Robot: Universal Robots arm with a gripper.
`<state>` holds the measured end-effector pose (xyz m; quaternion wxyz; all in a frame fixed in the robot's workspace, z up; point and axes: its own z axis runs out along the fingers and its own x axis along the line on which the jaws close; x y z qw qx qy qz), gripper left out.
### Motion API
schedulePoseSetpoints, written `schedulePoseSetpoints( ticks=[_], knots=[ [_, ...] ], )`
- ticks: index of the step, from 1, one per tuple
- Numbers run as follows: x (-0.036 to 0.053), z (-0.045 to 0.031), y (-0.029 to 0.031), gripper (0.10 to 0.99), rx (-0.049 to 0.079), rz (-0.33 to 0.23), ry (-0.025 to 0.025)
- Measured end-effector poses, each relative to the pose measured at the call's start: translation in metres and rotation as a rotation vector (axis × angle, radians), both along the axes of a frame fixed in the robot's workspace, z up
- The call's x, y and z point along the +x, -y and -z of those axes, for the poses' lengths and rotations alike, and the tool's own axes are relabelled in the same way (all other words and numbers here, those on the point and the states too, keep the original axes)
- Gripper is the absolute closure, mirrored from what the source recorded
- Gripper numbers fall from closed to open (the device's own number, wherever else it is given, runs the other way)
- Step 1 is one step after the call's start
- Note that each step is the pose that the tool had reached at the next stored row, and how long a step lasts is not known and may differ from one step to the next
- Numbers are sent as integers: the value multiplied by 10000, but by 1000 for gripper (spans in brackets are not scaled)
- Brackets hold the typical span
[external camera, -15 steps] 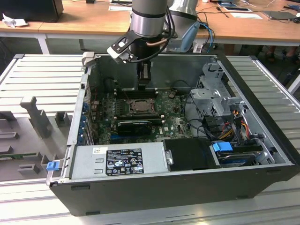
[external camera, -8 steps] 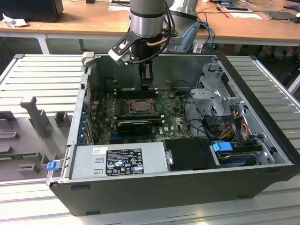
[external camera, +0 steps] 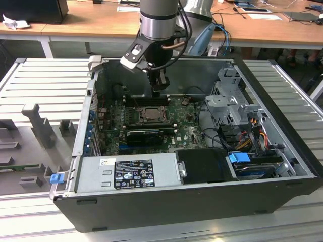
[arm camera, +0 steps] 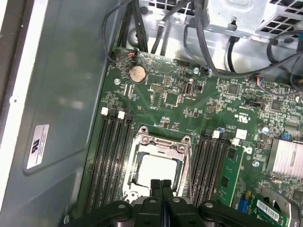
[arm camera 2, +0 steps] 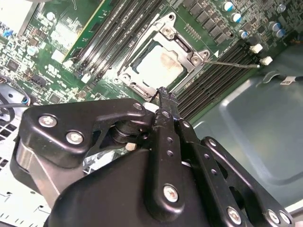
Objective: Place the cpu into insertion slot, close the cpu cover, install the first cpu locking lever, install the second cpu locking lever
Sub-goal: 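Install the first cpu locking lever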
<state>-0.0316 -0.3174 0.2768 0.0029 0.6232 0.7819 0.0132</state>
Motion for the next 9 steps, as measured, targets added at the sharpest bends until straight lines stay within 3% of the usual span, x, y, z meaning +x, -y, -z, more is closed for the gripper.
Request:
schedulePoseSetpoints(
  ticks=[9],
  knots=[
    [0,0,0,980,0,-1099,0]
  ],
)
